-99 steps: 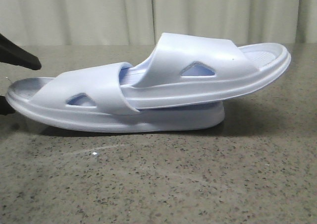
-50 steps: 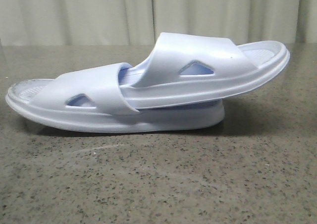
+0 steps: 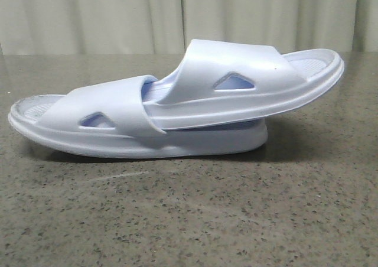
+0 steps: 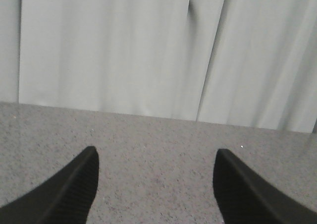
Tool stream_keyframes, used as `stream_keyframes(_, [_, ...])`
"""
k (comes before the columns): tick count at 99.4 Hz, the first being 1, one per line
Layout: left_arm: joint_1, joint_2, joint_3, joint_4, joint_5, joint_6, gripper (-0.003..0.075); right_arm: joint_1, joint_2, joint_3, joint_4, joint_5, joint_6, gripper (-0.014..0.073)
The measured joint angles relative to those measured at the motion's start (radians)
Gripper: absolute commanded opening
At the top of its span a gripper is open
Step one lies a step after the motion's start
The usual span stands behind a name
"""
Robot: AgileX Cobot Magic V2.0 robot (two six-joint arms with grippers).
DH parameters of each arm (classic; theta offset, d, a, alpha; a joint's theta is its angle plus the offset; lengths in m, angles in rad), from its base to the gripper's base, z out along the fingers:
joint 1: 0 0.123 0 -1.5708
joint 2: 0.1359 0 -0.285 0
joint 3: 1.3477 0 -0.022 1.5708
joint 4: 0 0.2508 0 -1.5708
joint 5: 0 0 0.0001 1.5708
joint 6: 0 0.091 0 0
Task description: Insert blue slippers together front up
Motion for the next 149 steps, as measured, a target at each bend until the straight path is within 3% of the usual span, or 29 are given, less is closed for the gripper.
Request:
stream_keyframes(54, [0.000,-0.310,0.230,0.034,-0.115,0.000,0.0439,0.000,-0.371,0.274,-0.019,-0.033,-0.036,0.0436])
stream_keyframes(91, [0.000,-0.336,0.336,0.036,-0.120,0.000,0.0397,0.000,-0.410,0.369,-0.019,-0.040,-0.040,0.0430])
stream_keyframes(101, [0.000,-0.336,0.337,0.036,-0.120,0.000,0.0333,0.000,-0.410,0.369,-0.019,-0.054,-0.040,0.0344])
stream_keyframes(120, [0.000,-0.336,0.337,0.036,-0.120,0.000,0.0141,0.000,-0.410,0.369,-0.019,-0.065,-0.040,0.0019])
stream_keyframes(130, [0.000,-0.336,0.337,0.036,-0.120,0.000,0.0043,0.000,-0.410,0.369,-0.019,-0.065,-0.040,-0.0099])
stream_keyframes(133, [0.000,-0.336,0.337,0.036,-0.120,0.000,0.0014,0.000,-0.410,0.369,-0.019,-0.065,-0.040,-0.0106])
stream_keyframes(149, [0.000,-0.336,0.337,0.036,-0.120,0.000,0.0016,0.000,-0.410,0.369,-0.019,-0.037,-0.040,-0.0107])
